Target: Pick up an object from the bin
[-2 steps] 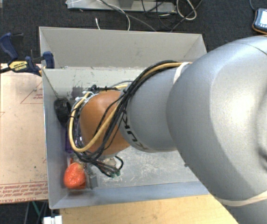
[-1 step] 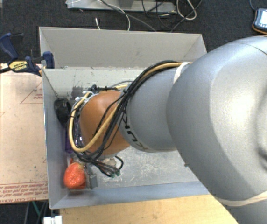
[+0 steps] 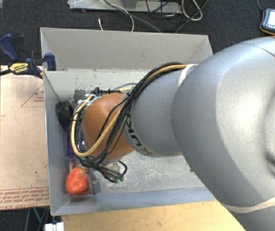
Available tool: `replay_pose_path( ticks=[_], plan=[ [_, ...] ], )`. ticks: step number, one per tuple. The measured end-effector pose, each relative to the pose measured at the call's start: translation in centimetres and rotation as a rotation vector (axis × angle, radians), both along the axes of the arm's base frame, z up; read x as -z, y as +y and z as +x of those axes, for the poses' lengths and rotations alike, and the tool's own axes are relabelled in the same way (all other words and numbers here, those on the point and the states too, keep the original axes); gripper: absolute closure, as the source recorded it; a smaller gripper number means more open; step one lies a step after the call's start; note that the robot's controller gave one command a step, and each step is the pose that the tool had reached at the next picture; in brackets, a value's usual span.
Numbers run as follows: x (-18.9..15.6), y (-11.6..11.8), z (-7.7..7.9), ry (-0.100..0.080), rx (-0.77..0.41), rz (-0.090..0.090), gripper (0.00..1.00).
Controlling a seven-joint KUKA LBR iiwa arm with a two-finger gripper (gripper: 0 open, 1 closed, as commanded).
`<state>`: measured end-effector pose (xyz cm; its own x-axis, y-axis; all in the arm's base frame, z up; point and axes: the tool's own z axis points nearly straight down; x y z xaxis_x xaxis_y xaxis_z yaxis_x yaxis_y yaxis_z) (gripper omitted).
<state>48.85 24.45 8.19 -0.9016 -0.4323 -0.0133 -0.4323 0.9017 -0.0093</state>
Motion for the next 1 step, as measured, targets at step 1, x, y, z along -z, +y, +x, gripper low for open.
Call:
replay_pose_path(
  ticks=[1],
  plan=[
    [0.19, 0.17, -0.1, 0.0, 0.0, 0.004, 0.0]
  ],
)
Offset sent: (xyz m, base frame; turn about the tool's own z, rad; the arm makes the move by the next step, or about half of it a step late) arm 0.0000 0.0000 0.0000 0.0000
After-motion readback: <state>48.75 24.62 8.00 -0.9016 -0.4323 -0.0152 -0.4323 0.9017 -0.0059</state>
